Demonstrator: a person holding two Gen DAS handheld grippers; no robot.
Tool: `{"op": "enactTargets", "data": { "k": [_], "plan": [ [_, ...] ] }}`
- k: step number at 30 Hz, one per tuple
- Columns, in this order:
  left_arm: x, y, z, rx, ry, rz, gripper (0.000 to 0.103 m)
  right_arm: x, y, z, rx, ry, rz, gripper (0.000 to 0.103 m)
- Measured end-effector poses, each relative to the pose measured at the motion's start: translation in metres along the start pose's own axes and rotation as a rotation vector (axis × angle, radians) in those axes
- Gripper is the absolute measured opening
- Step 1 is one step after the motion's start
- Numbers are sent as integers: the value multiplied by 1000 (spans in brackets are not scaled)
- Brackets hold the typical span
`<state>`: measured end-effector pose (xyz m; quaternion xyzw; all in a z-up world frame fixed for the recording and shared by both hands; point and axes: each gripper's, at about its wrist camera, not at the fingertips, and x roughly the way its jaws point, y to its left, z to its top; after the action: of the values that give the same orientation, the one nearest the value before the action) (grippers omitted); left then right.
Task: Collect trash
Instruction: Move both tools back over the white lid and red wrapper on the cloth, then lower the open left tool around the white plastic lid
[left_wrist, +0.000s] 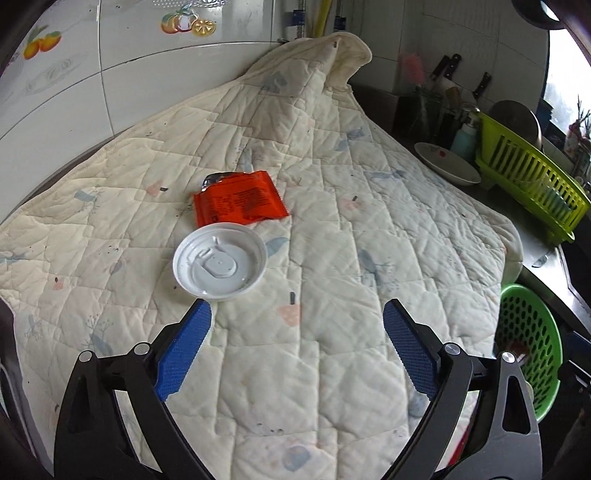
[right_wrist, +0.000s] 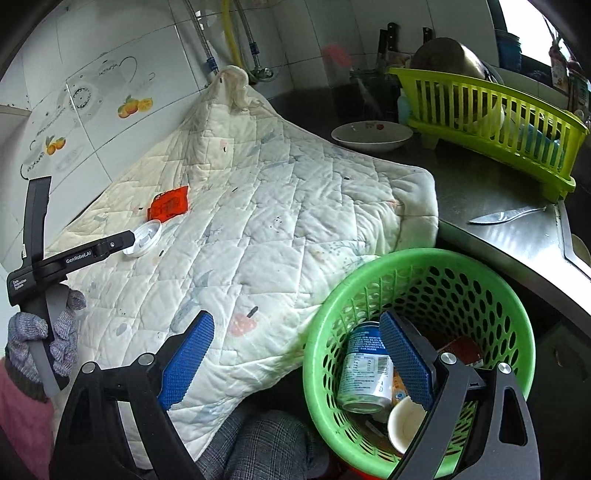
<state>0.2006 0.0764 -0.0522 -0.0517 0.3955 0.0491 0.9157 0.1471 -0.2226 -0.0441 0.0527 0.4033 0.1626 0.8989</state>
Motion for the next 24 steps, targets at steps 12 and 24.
{"op": "enactTargets", "data": {
  "k": [12, 24],
  "plan": [
    [49, 50, 14, 36, 81, 29, 97, 32, 42, 22, -89, 34, 50, 88],
    [89, 56, 27, 64, 127, 29, 97, 66, 70, 36, -156, 91, 75, 88]
  ]
}}
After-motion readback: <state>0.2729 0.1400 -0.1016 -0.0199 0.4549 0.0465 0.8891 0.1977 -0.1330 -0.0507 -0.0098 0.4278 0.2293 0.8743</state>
